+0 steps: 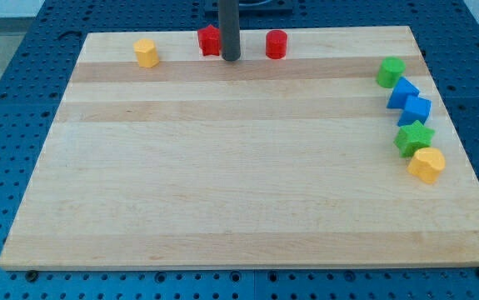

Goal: Move the red circle towards the top right

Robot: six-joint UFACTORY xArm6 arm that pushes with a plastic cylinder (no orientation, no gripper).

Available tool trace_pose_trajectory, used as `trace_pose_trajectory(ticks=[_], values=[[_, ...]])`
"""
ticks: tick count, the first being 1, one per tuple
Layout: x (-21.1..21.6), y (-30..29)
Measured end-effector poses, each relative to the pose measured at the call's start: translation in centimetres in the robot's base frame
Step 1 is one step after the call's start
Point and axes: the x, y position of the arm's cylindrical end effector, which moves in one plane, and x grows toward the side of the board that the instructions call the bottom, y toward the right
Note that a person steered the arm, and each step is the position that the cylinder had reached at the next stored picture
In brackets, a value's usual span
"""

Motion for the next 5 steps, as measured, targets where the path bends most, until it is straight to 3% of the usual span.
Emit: trace_pose_trajectory(ticks=[5], values=[[-1.6, 5.4]])
